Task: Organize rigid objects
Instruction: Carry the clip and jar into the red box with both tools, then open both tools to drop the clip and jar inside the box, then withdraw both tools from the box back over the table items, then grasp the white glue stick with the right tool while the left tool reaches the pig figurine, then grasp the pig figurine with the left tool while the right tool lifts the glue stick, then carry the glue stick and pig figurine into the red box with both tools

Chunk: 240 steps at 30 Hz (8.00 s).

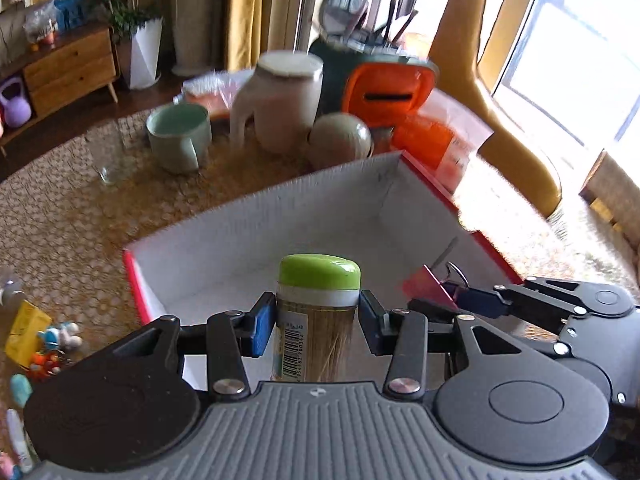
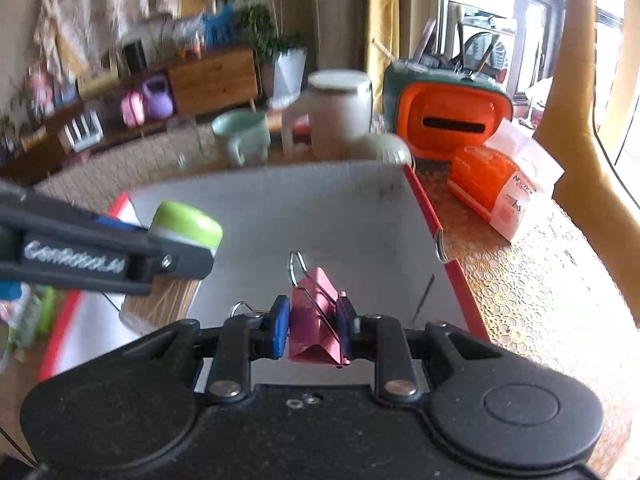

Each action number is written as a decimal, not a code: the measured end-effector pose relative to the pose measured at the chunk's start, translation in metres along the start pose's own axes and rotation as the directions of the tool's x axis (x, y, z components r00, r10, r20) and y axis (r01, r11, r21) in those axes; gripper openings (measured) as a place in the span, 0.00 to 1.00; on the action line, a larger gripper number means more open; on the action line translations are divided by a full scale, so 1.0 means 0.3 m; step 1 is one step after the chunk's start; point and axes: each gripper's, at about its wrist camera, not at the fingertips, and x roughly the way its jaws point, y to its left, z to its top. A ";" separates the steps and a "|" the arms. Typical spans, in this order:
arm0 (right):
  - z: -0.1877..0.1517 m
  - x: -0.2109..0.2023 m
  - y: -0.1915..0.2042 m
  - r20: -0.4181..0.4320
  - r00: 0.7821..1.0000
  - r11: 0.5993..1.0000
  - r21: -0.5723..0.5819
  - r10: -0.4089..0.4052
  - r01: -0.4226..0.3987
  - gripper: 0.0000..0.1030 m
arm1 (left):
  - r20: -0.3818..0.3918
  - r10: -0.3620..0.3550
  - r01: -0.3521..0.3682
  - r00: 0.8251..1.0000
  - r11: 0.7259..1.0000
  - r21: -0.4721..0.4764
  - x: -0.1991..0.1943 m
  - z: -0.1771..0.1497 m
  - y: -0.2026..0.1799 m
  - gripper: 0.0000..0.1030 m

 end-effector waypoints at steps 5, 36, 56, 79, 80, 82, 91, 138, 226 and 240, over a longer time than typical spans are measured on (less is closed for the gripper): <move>-0.009 0.075 -0.018 -0.061 0.998 0.998 -0.058 -0.028 0.024 0.23 | -0.079 0.013 -0.015 0.997 1.000 -0.027 0.141 0.025 -0.006 0.43; -0.017 0.078 -0.030 -0.152 0.988 0.999 -0.048 -0.008 0.000 0.39 | -0.211 -0.010 0.003 0.978 0.999 -0.032 0.269 0.030 -0.028 0.53; -0.013 -0.202 0.057 0.030 0.996 0.993 0.079 0.085 -0.087 0.58 | 0.008 -0.057 0.058 0.998 0.998 -0.017 -0.154 -0.068 0.044 0.53; -0.089 -0.315 0.372 0.126 0.969 0.975 0.024 0.214 -0.219 0.85 | 0.179 -0.005 0.019 0.984 0.997 -0.074 -0.523 -0.334 0.307 0.78; -0.091 -0.311 0.392 0.124 0.967 0.974 0.011 0.221 -0.224 0.86 | 0.183 0.003 0.012 0.983 0.997 -0.082 -0.533 -0.348 0.328 0.78; -0.098 -0.308 0.427 0.121 0.965 0.973 -0.010 0.231 -0.231 0.87 | 0.190 0.016 0.004 0.982 0.995 -0.103 -0.552 -0.375 0.374 0.78; -0.109 -0.269 0.564 0.101 0.953 0.958 -0.058 0.287 -0.282 0.90 | 0.219 0.065 -0.031 0.974 0.987 -0.156 -0.621 -0.476 0.559 0.82; -0.027 0.233 1.133 -0.176 0.951 0.945 -0.166 0.254 -0.283 0.69 | 0.192 0.230 -0.184 0.954 0.955 -0.232 -0.311 -0.774 1.010 0.99; 0.049 -0.265 0.633 0.101 0.908 0.907 0.073 0.406 -0.414 0.16 | 0.258 0.154 -0.123 0.954 0.984 -0.130 -0.565 -0.578 0.650 0.74; 0.160 -0.378 0.289 0.194 0.953 0.961 0.104 0.235 -0.258 0.16 | 0.271 0.015 -0.024 0.962 0.999 0.029 -0.515 -0.324 0.302 0.74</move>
